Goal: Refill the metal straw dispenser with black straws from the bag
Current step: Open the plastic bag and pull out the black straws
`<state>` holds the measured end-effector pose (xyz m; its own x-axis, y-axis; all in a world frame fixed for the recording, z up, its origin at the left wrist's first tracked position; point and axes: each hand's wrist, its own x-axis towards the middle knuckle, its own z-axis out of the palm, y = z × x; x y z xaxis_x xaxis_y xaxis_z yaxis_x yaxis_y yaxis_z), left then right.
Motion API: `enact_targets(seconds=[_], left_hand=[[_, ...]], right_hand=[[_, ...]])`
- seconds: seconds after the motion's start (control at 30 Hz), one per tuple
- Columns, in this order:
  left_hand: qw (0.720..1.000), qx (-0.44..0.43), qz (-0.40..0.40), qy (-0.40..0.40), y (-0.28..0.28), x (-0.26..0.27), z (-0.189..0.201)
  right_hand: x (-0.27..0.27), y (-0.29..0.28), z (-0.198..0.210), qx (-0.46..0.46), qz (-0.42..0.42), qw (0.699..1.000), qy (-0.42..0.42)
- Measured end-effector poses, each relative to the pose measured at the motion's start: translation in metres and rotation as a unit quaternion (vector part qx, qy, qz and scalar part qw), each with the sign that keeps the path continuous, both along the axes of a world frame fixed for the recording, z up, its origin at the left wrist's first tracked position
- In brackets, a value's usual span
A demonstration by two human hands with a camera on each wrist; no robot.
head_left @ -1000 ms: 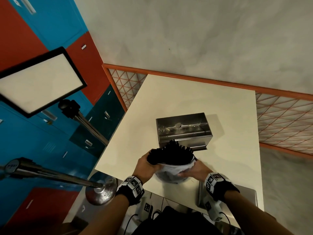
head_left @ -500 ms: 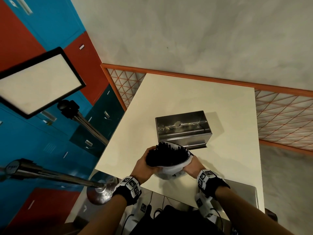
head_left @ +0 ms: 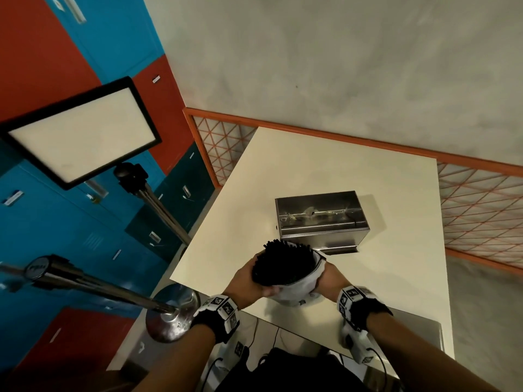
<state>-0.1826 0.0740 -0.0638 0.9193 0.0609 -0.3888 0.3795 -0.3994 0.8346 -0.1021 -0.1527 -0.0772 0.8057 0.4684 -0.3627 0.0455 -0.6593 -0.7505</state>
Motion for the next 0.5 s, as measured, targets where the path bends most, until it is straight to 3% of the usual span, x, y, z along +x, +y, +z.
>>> enact_targets(seconds=[0.13, 0.23, 0.33, 0.5], left_hand=[[0.998, -0.032, -0.022, -0.050, 0.010, 0.000, 0.012], [0.995, -0.067, -0.017, -0.067, 0.010, 0.001, 0.015], [0.997, -0.019, -0.012, -0.076, 0.009, 0.005, 0.020], [0.998, -0.026, -0.025, -0.059, 0.001, 0.018, 0.016]], right_hand=[[0.003, 0.009, 0.015, 0.156, 0.014, 0.987, 0.026], [0.004, 0.012, 0.014, 0.155, 0.000, 0.987, 0.031], [0.007, 0.019, 0.025, 0.151, -0.004, 0.989, -0.001], [0.014, 0.017, 0.027, 0.106, 0.025, 0.994, -0.006]])
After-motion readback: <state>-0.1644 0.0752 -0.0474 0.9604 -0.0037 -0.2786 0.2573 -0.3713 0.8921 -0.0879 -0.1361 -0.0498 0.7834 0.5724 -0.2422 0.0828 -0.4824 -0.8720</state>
